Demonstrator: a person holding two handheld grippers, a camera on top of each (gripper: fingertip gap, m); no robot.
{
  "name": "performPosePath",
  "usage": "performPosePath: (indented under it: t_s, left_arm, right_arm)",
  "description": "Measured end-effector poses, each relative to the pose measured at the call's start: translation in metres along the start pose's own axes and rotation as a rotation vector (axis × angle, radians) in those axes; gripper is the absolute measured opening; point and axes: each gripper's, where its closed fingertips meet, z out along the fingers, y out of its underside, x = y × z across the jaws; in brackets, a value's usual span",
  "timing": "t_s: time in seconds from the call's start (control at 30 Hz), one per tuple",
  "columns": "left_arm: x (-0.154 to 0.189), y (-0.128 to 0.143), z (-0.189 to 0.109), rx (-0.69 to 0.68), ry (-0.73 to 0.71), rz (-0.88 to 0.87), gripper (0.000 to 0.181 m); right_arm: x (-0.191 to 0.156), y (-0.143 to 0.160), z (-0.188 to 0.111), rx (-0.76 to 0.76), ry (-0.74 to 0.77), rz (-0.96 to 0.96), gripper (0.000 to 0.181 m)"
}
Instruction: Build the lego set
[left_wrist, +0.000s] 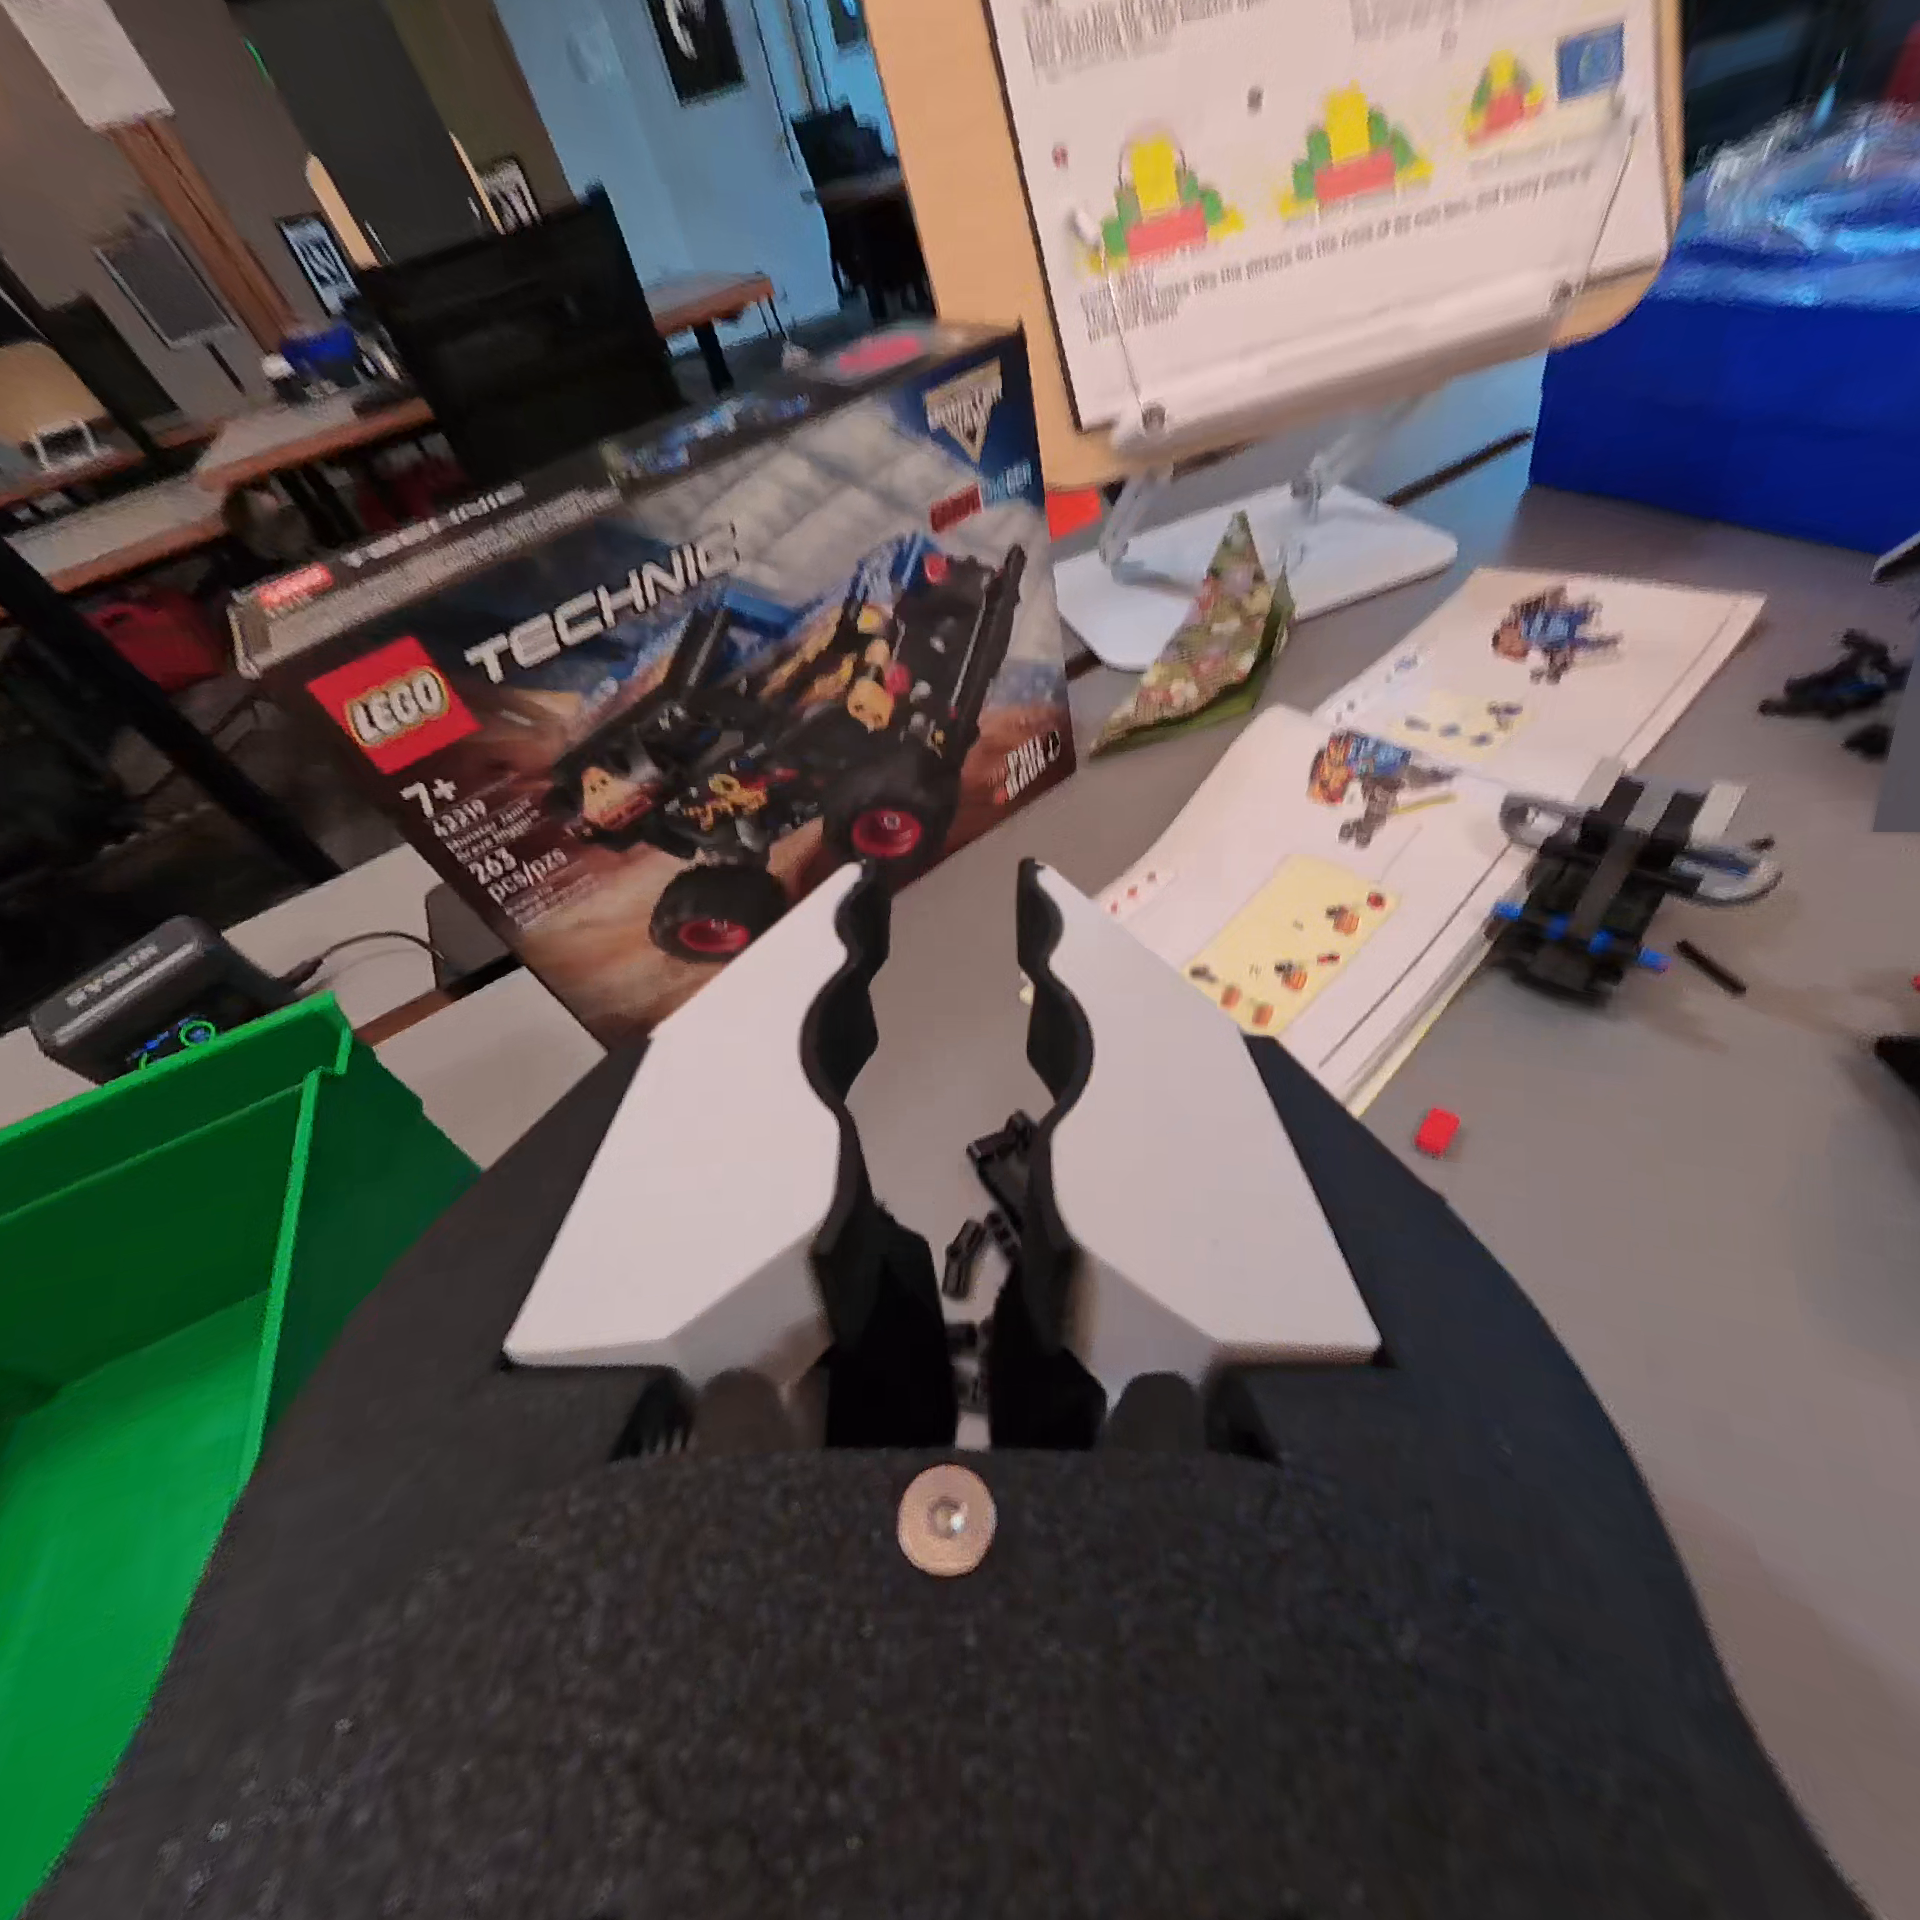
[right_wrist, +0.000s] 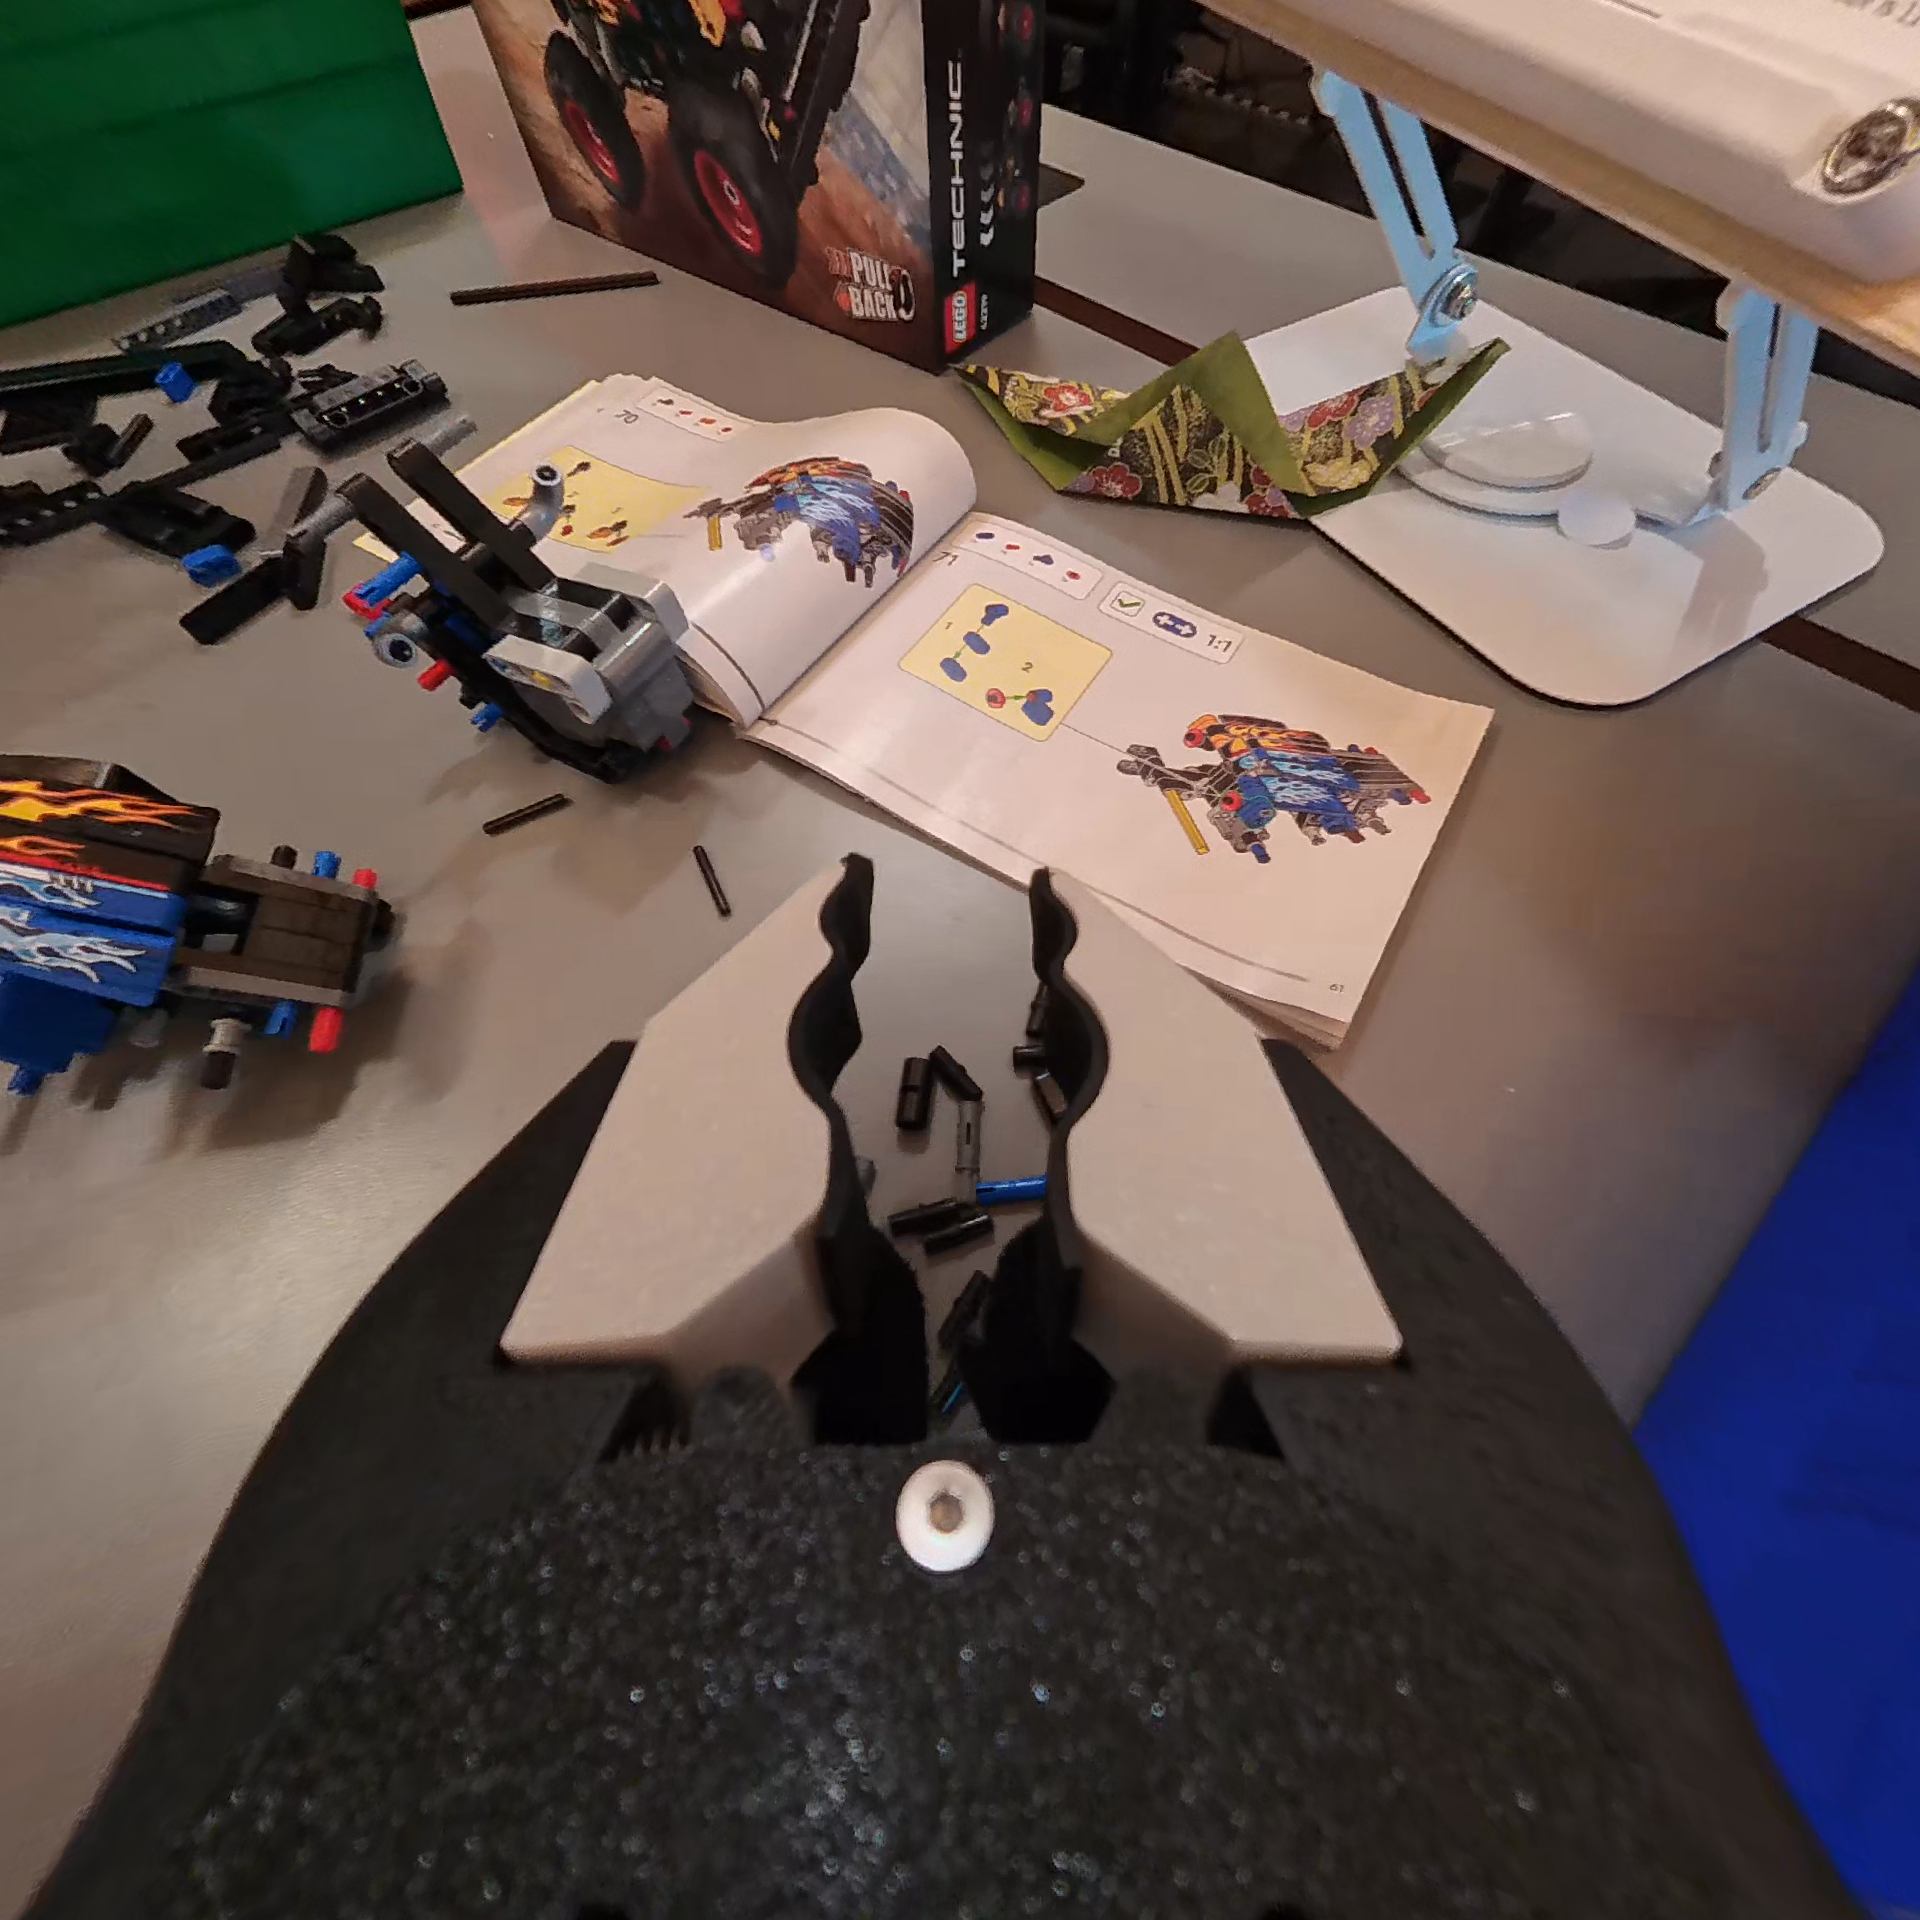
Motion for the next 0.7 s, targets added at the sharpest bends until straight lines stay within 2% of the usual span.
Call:
performPosePath:
  t_s: [0.07,0.17,0.27,0.43,0.6,0.7]
  left_arm:
    - [0.000,0.010,0.002,-0.054,0.021,0.000,0.022]
    - [0.018,0.021,-0.002,-0.103,0.152,0.001,0.022]
    - [0.051,0.035,-0.019,-0.177,0.341,0.042,0.022]
    - [0.102,0.063,-0.043,-0.313,0.520,0.205,0.021]
    - [0.118,0.116,-0.036,-0.549,0.508,0.480,0.023]
    - [0.121,0.130,-0.028,-0.609,0.574,0.547,0.024]
  right_arm:
    - [0.000,-0.003,-0.002,0.008,0.013,-0.021,0.030]
    - [0.004,-0.010,-0.009,0.027,0.056,-0.062,0.030]
    - [0.008,-0.014,-0.015,0.047,0.080,-0.071,0.029]
    - [0.009,-0.010,-0.013,0.039,0.072,-0.064,0.027]
    - [0.005,-0.005,-0.008,0.025,0.066,-0.084,0.027]
    - [0.000,-0.003,-0.005,0.017,0.042,-0.082,0.027]
